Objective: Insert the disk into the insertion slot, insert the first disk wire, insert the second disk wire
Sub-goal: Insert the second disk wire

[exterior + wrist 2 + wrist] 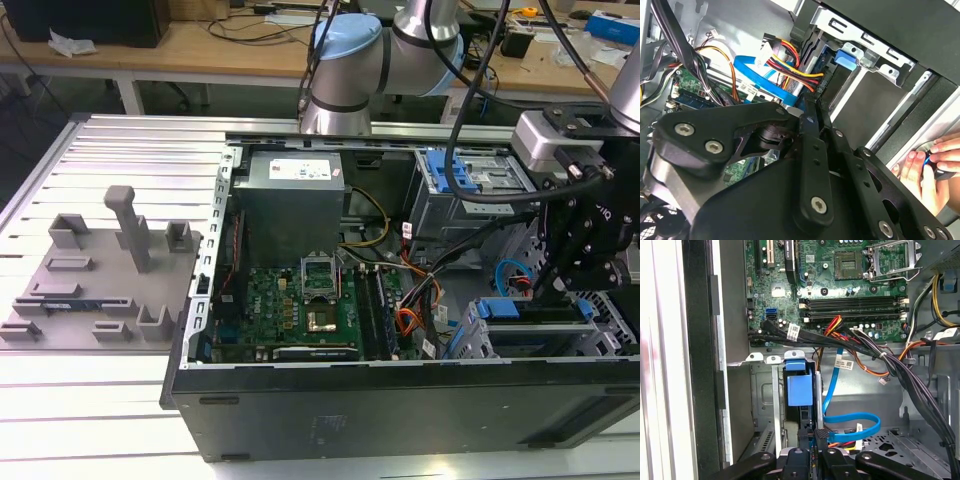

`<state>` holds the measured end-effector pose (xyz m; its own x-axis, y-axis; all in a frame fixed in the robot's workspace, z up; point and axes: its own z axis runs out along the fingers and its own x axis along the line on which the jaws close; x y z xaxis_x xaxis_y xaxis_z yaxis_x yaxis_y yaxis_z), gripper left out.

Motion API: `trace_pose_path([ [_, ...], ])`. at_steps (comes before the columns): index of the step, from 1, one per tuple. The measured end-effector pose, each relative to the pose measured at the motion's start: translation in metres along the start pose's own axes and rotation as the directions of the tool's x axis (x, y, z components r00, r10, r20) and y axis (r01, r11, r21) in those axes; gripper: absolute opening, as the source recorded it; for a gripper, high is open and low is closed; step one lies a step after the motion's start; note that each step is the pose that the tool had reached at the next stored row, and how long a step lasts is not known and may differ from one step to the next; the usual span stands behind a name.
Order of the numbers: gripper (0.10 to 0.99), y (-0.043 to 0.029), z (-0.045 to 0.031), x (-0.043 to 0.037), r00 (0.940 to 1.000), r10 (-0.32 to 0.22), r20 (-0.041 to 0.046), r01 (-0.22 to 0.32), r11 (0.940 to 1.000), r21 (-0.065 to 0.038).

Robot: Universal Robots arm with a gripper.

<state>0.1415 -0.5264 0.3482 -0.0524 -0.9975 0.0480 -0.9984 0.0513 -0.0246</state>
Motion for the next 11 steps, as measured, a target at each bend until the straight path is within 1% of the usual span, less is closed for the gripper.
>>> trace_pose_path([
  [5,0.161,-0.0002,0.0005,-0.0001,1.0,0.0,0.0002,0.0,1.0,0.0],
  [11,0.161,-0.0007,0.0031,-0.0003,1.0,0.0,0.0003,0.0,1.0,0.0],
])
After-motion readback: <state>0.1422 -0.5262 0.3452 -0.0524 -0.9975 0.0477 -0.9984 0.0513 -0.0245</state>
